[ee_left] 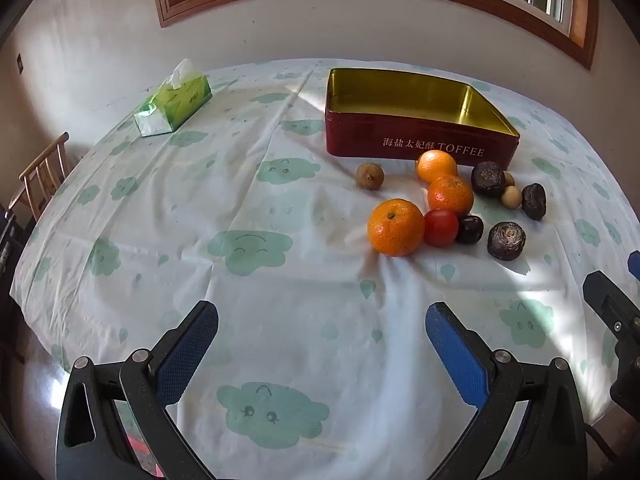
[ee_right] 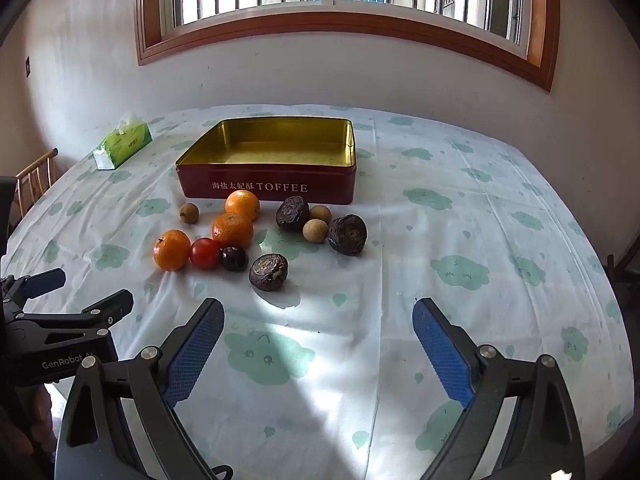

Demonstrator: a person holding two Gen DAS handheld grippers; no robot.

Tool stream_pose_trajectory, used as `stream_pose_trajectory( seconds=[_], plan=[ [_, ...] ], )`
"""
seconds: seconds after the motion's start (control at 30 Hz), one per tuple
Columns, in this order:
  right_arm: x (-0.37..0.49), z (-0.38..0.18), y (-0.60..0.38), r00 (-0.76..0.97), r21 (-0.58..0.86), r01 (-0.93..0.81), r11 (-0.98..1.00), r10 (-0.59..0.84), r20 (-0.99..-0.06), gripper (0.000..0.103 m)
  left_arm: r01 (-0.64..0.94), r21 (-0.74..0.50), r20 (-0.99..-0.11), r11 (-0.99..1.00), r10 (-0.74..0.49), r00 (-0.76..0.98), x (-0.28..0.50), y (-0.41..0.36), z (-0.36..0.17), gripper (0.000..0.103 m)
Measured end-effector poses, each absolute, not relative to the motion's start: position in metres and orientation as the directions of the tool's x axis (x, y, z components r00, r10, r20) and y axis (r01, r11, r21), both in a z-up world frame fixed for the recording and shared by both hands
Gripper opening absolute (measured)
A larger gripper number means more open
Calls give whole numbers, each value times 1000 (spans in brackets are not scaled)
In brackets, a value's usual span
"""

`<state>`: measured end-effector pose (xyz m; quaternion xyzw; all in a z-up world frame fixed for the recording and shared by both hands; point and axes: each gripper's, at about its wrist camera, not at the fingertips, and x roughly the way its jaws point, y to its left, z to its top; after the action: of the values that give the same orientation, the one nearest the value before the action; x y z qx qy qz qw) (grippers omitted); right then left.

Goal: Organize fruits

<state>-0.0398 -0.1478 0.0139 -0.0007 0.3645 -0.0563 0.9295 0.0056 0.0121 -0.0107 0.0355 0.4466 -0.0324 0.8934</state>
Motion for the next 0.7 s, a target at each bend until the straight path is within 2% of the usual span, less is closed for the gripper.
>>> stream_pose_trajectory(
  seconds=[0.2,0.7],
  plan=[
    [-40,12,-149,726,-43,108,993,-108,-680,90,104,44,-797,994,-28,604,4,10,-11,103],
    [-41,6,-151,716,-34,116,993,-107,-690,90,114,50,-798,992,-29,602,3,7,-12,103]
  ],
)
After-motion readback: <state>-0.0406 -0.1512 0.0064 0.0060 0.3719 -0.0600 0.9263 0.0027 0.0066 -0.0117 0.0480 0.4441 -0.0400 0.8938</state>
